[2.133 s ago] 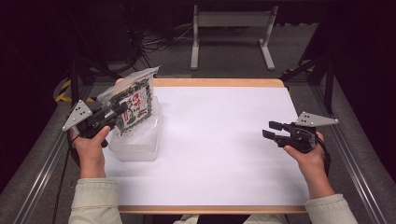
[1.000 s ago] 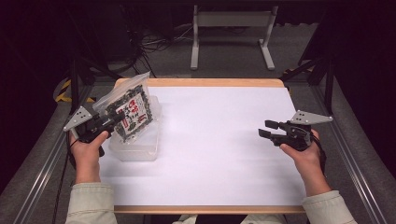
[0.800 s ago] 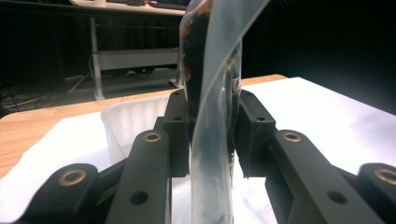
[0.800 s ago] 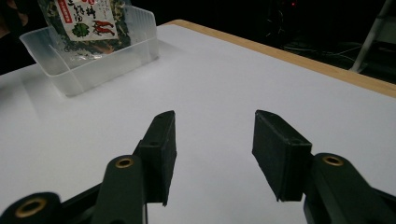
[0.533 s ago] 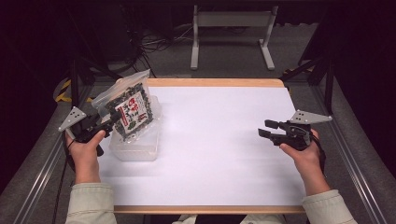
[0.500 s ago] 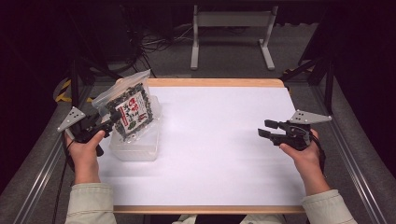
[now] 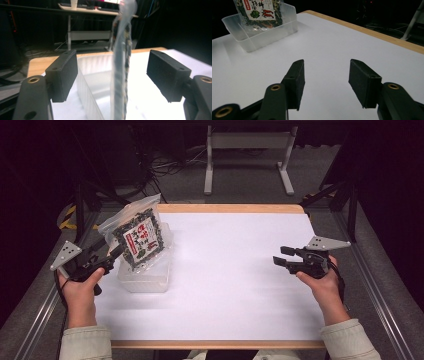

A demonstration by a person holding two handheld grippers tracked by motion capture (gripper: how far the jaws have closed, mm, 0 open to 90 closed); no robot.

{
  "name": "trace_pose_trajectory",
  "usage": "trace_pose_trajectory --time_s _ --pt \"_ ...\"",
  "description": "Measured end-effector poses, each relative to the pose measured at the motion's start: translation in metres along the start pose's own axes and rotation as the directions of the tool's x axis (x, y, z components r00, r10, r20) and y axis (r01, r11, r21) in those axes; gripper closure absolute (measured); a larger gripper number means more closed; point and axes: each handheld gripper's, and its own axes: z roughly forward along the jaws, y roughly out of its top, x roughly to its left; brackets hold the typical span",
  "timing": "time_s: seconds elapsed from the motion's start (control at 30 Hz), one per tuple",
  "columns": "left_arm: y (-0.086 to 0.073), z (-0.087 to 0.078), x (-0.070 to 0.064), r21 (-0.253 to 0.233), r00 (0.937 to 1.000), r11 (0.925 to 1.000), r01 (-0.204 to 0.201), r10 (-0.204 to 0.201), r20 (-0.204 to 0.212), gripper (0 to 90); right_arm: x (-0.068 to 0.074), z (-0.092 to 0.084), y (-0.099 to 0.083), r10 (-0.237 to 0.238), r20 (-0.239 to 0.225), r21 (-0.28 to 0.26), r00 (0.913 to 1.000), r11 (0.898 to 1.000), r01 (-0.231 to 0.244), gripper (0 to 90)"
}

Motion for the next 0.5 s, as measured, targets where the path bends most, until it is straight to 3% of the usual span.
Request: trace_pose_trajectory --time_s 0.3,0.5 --pt "0.018 -0.035 -0.026 -0.01 0.9963 0.9987 -0.05 0.049 -0.07 25.8 0.001 0.003 0.002 -0.005 -0.002 0.001 1.0 1.0 0.005 46.2" --pt "0.032 -0.046 -0.059 -0.024 0.9954 0.9953 -0.094 0.095 0.014 26.0 0.0 0.001 -0.003 0.002 0.005 0.005 1.0 1.0 -0.002 44.8"
